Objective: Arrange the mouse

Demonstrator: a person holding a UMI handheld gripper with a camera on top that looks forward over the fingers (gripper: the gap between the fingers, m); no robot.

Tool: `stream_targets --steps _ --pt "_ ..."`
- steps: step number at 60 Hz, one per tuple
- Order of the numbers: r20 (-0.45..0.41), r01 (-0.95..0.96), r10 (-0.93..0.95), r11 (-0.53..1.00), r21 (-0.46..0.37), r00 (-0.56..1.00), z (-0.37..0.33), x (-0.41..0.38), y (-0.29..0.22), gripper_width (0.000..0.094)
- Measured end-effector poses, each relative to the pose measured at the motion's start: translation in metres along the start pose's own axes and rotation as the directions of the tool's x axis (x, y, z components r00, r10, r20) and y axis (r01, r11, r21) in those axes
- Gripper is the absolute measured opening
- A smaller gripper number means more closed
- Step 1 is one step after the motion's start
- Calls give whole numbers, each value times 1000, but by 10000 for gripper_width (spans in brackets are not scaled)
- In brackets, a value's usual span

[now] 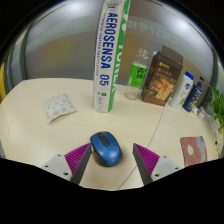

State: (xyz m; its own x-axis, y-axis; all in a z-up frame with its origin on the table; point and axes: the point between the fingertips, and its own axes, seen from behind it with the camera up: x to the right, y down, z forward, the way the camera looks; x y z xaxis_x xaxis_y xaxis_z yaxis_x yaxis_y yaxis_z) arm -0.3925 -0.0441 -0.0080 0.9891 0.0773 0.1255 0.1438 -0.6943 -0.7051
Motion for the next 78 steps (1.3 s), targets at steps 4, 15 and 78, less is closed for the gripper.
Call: stream_targets --steps 4,15,78 --pt "-3 -12 12 1000 -3 1000 11 6 -6 851" --pt "65 -75 76 997 -23 995 24 -1 -10 575" --pt "-86 -236 232 971 -35 969 -25 371 74 379"
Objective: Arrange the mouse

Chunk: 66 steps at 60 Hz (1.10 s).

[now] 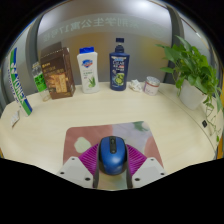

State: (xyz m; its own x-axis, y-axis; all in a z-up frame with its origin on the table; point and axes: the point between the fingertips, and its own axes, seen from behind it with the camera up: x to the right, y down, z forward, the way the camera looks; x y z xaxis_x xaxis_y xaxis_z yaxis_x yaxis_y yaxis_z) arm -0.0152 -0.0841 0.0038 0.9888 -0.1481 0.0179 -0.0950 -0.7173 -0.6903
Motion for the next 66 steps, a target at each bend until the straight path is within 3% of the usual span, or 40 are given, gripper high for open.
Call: stream_targets --steps 9,11,14,15,17,36,50,66 --pt "20 26 -26 1000 -3 999 7 -1 10 522" --pt "23 31 -31 999 -8 999 4 -2 11 607" --pt "34 34 -34 999 -10 999 -4 -4 9 833" --pt "37 34 -33 999 -9 999 -7 -6 8 866" --pt "34 34 -34 999 -1 999 -14 -5 5 835" --pt "-51 92 -86 988 127 995 -138 -13 -13 852" --pt "-92 104 -89 979 176 992 -231 -31 18 849" --pt "-100 122 -104 972 199 990 -285 -45 45 850"
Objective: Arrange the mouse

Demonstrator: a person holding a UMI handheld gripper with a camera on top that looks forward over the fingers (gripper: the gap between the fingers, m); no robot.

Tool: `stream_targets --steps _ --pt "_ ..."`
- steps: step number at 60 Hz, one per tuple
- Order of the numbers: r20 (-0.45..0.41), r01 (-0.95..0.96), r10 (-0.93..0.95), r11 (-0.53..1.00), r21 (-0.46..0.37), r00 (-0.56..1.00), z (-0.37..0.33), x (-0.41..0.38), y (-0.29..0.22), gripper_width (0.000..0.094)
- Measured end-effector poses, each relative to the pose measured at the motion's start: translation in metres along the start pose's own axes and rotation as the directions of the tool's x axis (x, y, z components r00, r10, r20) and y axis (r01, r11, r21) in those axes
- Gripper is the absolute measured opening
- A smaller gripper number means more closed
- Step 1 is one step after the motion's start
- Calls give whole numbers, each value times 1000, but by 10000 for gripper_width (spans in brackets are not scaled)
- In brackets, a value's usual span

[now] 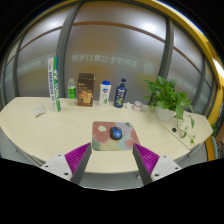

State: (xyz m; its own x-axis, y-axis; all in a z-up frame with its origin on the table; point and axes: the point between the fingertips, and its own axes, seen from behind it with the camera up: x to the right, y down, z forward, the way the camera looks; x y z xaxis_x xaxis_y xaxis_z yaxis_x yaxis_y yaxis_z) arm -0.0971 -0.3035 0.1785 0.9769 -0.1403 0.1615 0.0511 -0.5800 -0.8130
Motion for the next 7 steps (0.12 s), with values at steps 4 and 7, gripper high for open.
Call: stream_targets --steps 4,7 --pt "-4 13 -13 1000 3 1000 -7 3 0 849" --pt "-8 15 -15 1000 4 1000 -8 3 -1 850"
